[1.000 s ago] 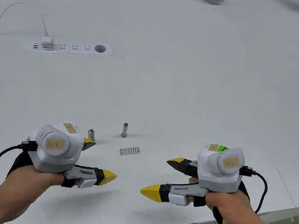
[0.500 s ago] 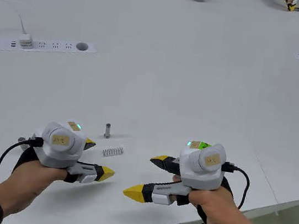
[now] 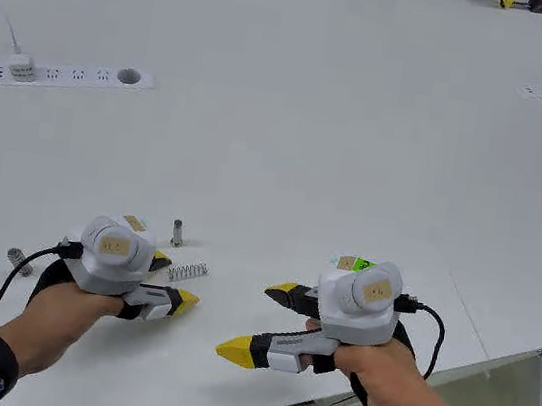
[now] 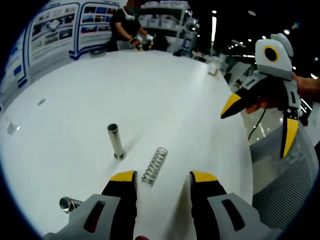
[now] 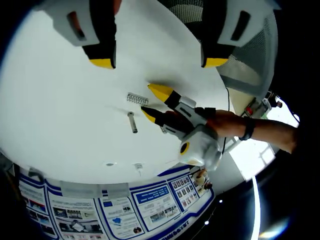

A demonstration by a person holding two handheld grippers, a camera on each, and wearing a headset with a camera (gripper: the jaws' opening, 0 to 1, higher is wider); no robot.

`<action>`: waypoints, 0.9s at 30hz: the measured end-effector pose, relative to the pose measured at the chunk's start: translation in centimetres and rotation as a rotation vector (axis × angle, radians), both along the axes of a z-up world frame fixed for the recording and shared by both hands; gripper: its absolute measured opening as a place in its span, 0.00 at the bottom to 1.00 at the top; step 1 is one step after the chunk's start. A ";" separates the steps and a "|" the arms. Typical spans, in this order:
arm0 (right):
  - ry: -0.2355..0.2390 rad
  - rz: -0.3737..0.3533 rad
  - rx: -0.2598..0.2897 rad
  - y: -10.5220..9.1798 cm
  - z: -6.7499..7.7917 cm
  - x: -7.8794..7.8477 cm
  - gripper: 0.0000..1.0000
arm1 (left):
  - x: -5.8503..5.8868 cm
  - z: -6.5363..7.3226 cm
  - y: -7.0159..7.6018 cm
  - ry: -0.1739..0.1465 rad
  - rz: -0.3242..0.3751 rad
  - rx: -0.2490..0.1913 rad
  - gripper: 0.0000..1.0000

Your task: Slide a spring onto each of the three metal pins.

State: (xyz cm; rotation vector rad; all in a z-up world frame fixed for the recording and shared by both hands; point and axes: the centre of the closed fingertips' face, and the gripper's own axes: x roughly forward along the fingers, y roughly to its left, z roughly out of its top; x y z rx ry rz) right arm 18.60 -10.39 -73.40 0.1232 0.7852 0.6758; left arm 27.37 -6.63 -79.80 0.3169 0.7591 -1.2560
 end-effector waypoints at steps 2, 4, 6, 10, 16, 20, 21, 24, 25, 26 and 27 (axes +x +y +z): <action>0.003 0.000 0.001 0.0 -0.1 0.0 0.70 | 0.2 -0.1 -0.1 -0.019 -0.004 0.003 0.37; 0.005 0.000 0.003 0.0 -0.1 -0.1 0.70 | 0.2 -0.4 0.0 -0.015 -0.003 0.008 0.35; 0.006 0.001 0.004 0.1 -0.2 -0.1 0.70 | 0.5 -0.3 -0.3 -0.028 -0.002 0.003 0.33; 0.004 0.001 0.008 0.2 -0.1 0.1 0.70 | 0.8 -0.3 -0.3 -0.056 -0.009 0.011 0.28; 0.001 0.003 0.009 0.2 0.0 0.3 0.70 | 1.0 -0.4 -0.2 -0.091 -0.016 0.024 0.22; 0.001 -0.003 0.012 0.0 -0.1 0.4 0.70 | 1.3 -0.5 -0.1 -0.134 -0.032 0.050 0.15; 0.003 -0.001 0.011 0.0 -0.1 0.3 0.70 | 1.3 -0.6 -0.1 -0.133 -0.032 0.050 0.14; 0.006 0.003 0.004 -0.1 -0.2 0.2 0.70 | 1.6 -0.6 0.1 -0.136 -0.024 0.058 0.11; 0.005 0.001 0.006 -0.1 -0.2 0.2 0.70 | 1.6 -0.7 0.0 -0.125 -0.024 0.055 0.11; 0.004 0.000 0.008 -0.1 -0.1 0.2 0.70 | 1.5 -0.7 0.0 -0.124 -0.026 0.052 0.11; 0.004 -0.001 0.009 -0.1 -0.1 0.2 0.70 | 1.4 -0.6 -0.1 -0.120 -0.029 0.049 0.11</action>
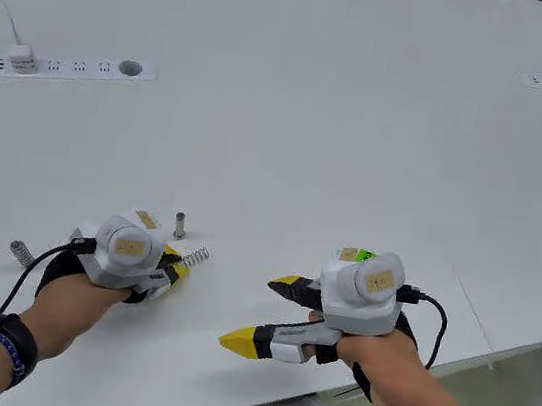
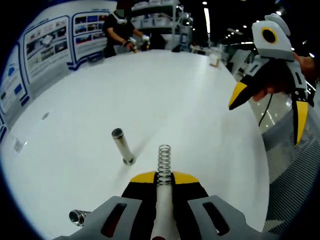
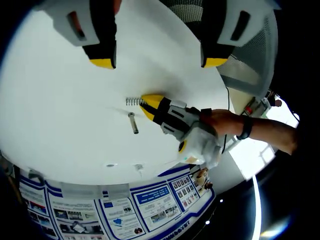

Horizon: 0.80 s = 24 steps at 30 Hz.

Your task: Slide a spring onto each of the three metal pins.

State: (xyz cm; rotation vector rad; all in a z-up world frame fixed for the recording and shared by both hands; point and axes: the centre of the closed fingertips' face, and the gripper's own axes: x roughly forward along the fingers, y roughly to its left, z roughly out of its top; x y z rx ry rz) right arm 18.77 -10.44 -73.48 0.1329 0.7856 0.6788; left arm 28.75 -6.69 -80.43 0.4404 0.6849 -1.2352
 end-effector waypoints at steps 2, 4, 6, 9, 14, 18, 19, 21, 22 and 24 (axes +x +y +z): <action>0.001 0.001 -0.002 0.0 0.0 0.0 0.70 | -0.2 0.0 0.2 0.002 -0.003 0.007 0.11; 0.001 0.001 -0.001 0.1 0.0 0.0 0.70 | -0.4 0.0 0.4 0.002 -0.007 0.010 0.11; 0.002 0.002 0.001 0.3 0.0 -0.1 0.70 | -0.5 0.1 0.7 0.002 -0.002 0.009 0.11; 0.002 0.005 0.001 0.5 -0.1 -0.1 0.70 | -0.6 0.6 1.2 0.002 0.011 0.001 0.10; -0.001 0.011 0.005 0.9 0.1 0.0 0.70 | -0.9 1.3 2.4 -0.003 0.029 -0.005 0.10; -0.002 0.019 0.005 1.2 0.1 0.1 0.70 | -1.1 1.7 3.5 -0.009 0.045 -0.009 0.10; -0.002 0.020 0.005 1.3 0.1 0.1 0.70 | -1.1 1.8 3.7 -0.009 0.048 -0.010 0.10; -0.002 0.025 0.005 1.5 0.1 0.1 0.70 | -1.3 2.0 4.3 -0.014 0.053 -0.009 0.10; -0.001 0.026 0.006 1.6 0.1 0.1 0.70 | -1.4 2.1 4.6 -0.015 0.055 -0.010 0.10; 0.000 0.032 0.007 1.9 0.0 0.1 0.70 | -1.5 2.3 5.2 -0.017 0.065 -0.013 0.10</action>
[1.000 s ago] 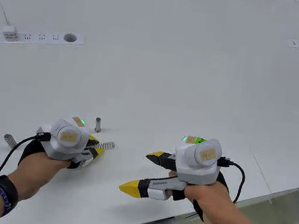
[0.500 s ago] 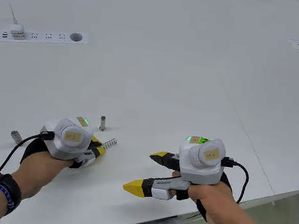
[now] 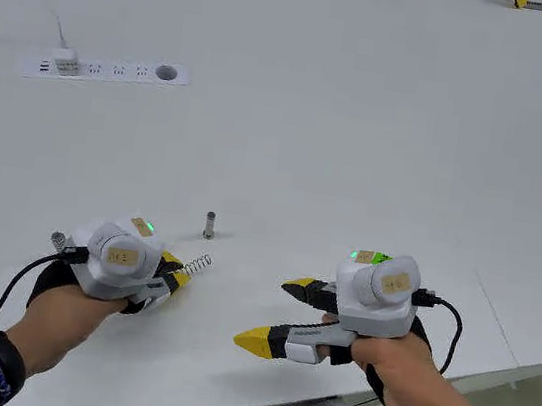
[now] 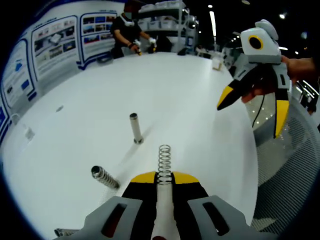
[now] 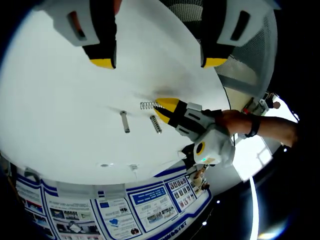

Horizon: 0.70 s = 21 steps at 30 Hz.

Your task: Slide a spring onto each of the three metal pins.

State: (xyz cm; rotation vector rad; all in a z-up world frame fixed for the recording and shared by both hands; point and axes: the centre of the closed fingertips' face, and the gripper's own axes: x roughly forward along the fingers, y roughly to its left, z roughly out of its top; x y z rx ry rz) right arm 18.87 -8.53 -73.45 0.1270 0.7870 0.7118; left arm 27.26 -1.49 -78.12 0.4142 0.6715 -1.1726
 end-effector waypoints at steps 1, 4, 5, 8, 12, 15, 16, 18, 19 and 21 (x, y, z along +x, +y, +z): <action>0.000 0.003 0.000 0.1 0.0 0.0 0.70 | -0.1 0.1 0.3 0.000 0.004 -0.002 0.10; 0.003 0.010 0.005 0.6 0.0 0.0 0.70 | -0.4 0.4 1.2 -0.002 0.019 -0.005 0.10; 0.004 0.013 0.006 0.7 0.0 0.0 0.69 | -0.4 0.5 1.5 -0.002 0.022 -0.005 0.10; 0.007 0.020 0.012 1.1 0.0 0.1 0.69 | -0.6 0.8 2.3 -0.005 0.035 -0.008 0.10; 0.005 0.031 0.023 2.0 0.1 0.3 0.68 | -0.7 1.3 3.6 -0.012 0.053 -0.010 0.10; 0.006 0.041 0.029 2.6 0.2 0.5 0.68 | -0.9 1.6 4.5 -0.019 0.061 -0.009 0.10; 0.005 0.046 0.031 2.9 0.2 0.6 0.68 | -0.9 1.8 4.9 -0.021 0.065 -0.010 0.10; 0.005 0.050 0.037 3.2 0.2 0.8 0.68 | -0.9 1.9 5.3 -0.025 0.070 -0.010 0.10; 0.005 0.054 0.042 3.5 0.2 0.9 0.68 | -1.0 2.1 5.6 -0.025 0.076 -0.012 0.10; 0.005 0.058 0.049 3.9 0.3 1.0 0.67 | -1.0 2.3 6.0 -0.030 0.081 -0.011 0.10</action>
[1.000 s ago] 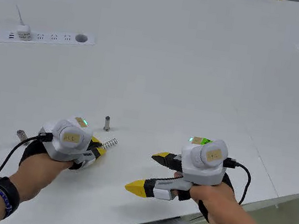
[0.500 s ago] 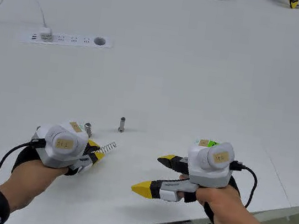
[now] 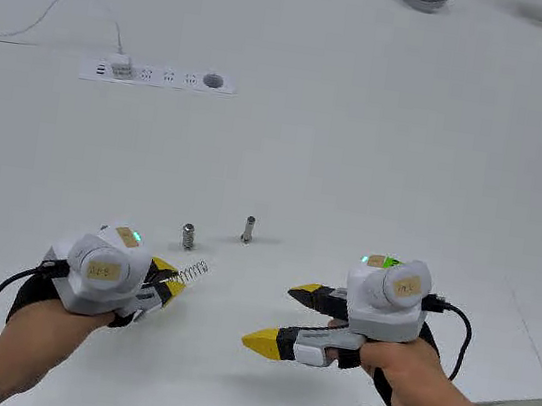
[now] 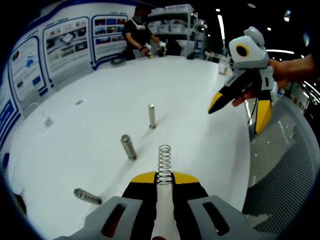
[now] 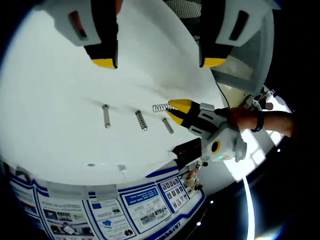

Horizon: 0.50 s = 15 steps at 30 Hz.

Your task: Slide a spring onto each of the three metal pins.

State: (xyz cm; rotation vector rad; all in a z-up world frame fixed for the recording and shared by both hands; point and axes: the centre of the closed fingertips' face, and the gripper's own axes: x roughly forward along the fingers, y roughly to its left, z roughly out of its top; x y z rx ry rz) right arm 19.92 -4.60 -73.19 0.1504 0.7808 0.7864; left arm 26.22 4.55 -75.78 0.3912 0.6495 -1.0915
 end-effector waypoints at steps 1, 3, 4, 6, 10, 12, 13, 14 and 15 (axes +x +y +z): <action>0.001 0.003 0.006 0.3 0.0 0.1 0.67 | 0.0 0.1 0.3 -0.001 0.003 -0.002 0.10; 0.001 0.008 0.018 0.9 0.2 0.3 0.66 | -0.1 0.4 0.8 -0.003 0.010 -0.004 0.10; 0.001 0.010 0.023 1.1 0.2 0.4 0.65 | -0.2 0.4 0.9 -0.004 0.012 -0.004 0.10; 0.000 0.013 0.036 1.7 0.4 0.7 0.65 | -0.3 0.6 1.4 -0.007 0.018 -0.005 0.10; 0.007 0.016 0.062 2.7 0.5 1.2 0.63 | -0.7 1.0 2.1 -0.010 0.027 -0.006 0.10; 0.010 0.017 0.078 3.2 0.6 1.4 0.62 | -1.0 1.1 2.5 -0.011 0.030 -0.007 0.10; 0.014 0.017 0.086 3.6 0.5 1.6 0.62 | -1.2 1.2 2.7 -0.011 0.033 -0.008 0.10; 0.016 0.019 0.091 3.8 0.5 1.7 0.61 | -1.4 1.3 2.9 -0.010 0.035 -0.010 0.10; 0.017 0.023 0.097 4.1 0.5 1.7 0.61 | -1.6 1.4 3.0 -0.010 0.034 -0.011 0.10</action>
